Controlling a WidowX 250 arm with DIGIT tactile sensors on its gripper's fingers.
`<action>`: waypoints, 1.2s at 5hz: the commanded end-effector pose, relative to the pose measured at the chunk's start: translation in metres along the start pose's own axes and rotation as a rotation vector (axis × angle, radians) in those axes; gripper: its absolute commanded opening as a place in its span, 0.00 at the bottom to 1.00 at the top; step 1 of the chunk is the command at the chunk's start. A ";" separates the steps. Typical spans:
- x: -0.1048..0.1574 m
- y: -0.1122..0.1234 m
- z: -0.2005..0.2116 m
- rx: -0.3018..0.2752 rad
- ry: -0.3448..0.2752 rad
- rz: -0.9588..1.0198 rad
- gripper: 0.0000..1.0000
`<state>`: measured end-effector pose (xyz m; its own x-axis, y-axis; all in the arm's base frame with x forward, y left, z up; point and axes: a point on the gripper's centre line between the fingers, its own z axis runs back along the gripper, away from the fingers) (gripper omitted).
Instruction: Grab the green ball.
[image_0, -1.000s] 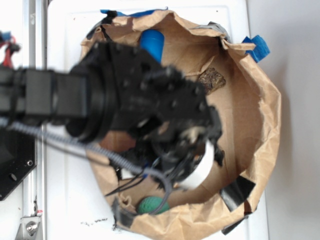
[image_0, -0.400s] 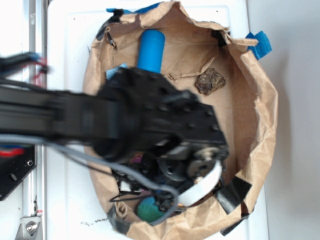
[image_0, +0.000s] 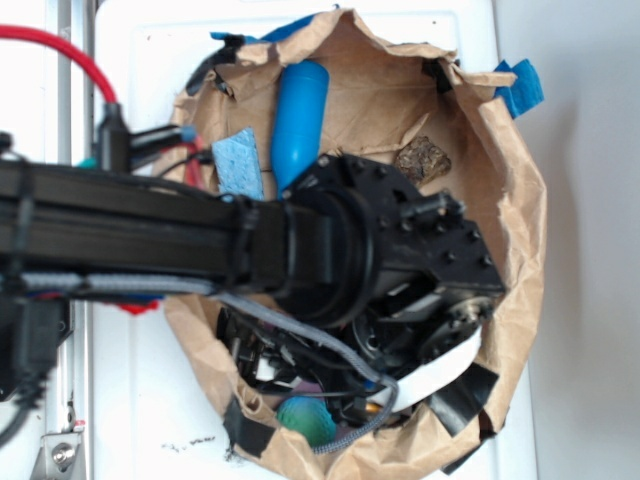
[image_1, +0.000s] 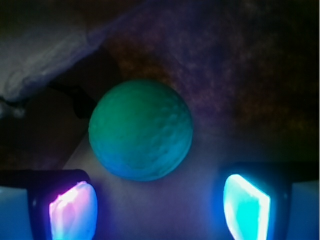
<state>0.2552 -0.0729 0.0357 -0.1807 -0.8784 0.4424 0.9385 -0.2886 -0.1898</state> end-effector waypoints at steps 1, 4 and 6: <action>0.023 -0.007 0.010 -0.011 0.016 -0.134 1.00; 0.031 -0.008 -0.005 -0.080 -0.051 -0.225 1.00; 0.029 -0.005 -0.016 -0.084 -0.054 -0.198 0.00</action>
<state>0.2427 -0.0904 0.0310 -0.2994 -0.7929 0.5308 0.8722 -0.4530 -0.1846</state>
